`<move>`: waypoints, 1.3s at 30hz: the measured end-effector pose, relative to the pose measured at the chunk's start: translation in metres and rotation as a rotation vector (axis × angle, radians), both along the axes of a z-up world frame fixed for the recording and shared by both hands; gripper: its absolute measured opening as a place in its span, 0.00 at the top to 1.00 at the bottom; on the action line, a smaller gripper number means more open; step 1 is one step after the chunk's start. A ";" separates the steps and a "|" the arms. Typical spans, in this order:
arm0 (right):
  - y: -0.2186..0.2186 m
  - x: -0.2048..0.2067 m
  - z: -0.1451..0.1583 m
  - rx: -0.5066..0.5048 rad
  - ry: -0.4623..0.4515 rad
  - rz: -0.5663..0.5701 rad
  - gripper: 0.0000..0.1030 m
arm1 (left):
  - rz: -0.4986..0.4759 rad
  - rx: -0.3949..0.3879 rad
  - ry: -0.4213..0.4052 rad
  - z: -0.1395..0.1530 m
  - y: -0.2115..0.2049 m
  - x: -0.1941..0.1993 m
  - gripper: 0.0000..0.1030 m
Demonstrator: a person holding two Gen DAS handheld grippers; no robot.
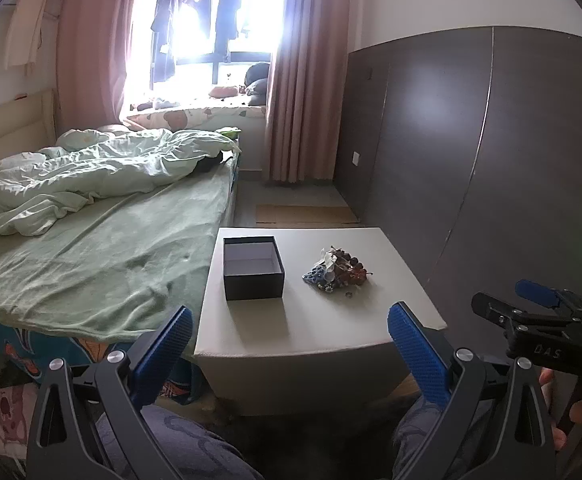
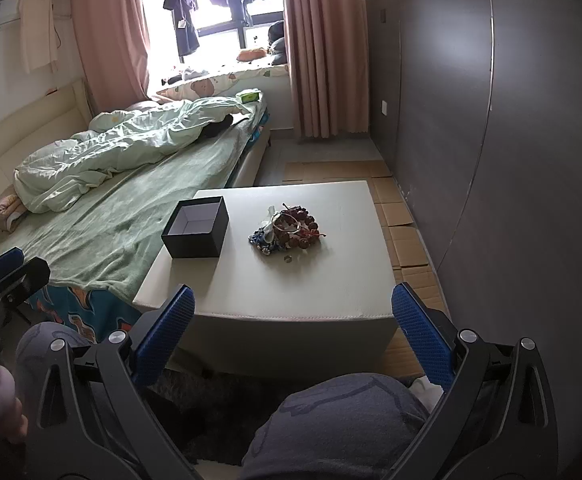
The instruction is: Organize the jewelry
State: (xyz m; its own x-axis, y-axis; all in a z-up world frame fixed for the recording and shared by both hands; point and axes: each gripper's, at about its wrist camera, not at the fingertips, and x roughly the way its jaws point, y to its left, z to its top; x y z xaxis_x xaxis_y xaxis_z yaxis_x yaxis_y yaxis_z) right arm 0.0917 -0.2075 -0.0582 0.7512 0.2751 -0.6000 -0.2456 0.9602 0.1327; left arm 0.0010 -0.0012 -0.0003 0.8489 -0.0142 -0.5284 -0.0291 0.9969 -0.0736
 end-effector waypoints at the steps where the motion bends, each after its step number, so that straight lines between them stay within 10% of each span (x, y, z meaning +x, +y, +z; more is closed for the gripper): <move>1: 0.000 0.000 0.000 0.001 0.000 0.001 0.04 | 0.002 0.003 -0.001 0.000 -0.001 0.000 0.08; 39: -0.002 0.002 -0.001 -0.003 -0.004 -0.002 0.04 | 0.004 -0.006 -0.004 0.001 0.006 0.001 0.08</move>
